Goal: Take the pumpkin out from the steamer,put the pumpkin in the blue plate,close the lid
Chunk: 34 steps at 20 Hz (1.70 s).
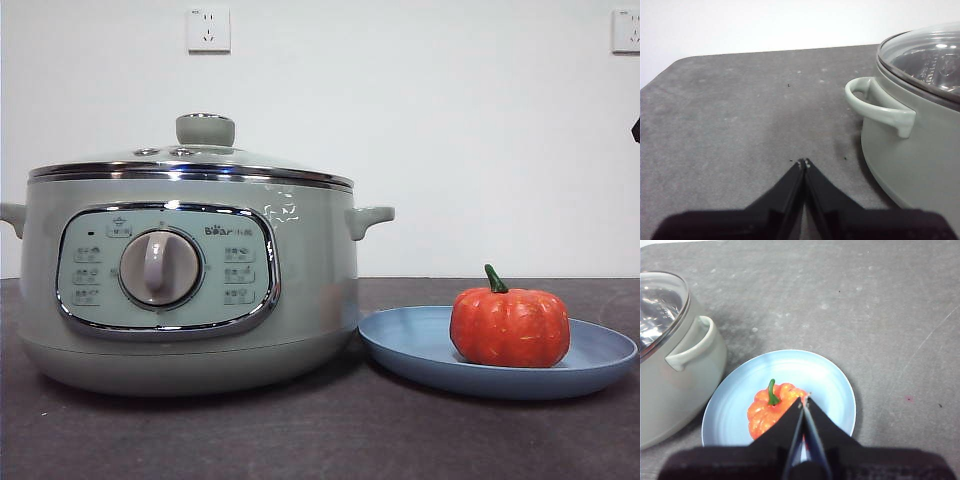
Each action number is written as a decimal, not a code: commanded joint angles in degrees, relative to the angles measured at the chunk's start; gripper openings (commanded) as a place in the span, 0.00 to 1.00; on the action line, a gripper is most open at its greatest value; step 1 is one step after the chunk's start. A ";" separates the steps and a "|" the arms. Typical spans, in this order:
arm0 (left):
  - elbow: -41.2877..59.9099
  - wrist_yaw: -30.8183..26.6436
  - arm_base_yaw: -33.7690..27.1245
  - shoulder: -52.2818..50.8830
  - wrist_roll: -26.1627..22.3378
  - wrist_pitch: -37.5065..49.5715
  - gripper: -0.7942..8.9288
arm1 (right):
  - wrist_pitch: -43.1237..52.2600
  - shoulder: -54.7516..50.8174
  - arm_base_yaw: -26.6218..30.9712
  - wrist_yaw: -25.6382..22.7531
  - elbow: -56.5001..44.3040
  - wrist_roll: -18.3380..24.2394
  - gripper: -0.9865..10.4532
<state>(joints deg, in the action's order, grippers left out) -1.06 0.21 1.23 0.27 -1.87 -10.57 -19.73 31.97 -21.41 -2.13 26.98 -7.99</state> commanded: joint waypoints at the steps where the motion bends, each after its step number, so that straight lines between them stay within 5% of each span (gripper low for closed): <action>1: 0.87 0.02 -0.22 -0.09 0.55 0.00 0.08 | 0.28 -0.04 -0.04 -0.15 -0.35 -0.52 0.08; 13: 0.87 0.04 -0.22 -0.09 0.55 0.00 0.08 | 0.28 -0.04 -0.04 -0.17 -0.35 -0.46 0.08; 17: 0.87 0.04 -0.22 -0.11 0.55 0.00 0.08 | 2.56 -5.99 1.77 -2.29 -2.58 10.60 0.08; 19: 0.87 0.02 -0.22 -0.09 0.52 0.00 0.08 | 10.54 -10.73 5.68 2.32 -8.33 13.97 0.08; 25: 0.87 0.07 -0.22 -0.11 0.52 0.02 0.08 | 14.51 -26.01 16.28 6.69 -22.01 12.59 0.09; 34: 0.87 0.04 -0.22 -0.09 0.55 0.02 0.08 | 10.60 -31.93 17.29 6.67 -26.58 12.35 0.09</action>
<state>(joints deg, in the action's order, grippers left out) -1.06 0.21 1.23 0.27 -1.85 -10.57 -9.23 0.30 -4.14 4.51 0.91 4.84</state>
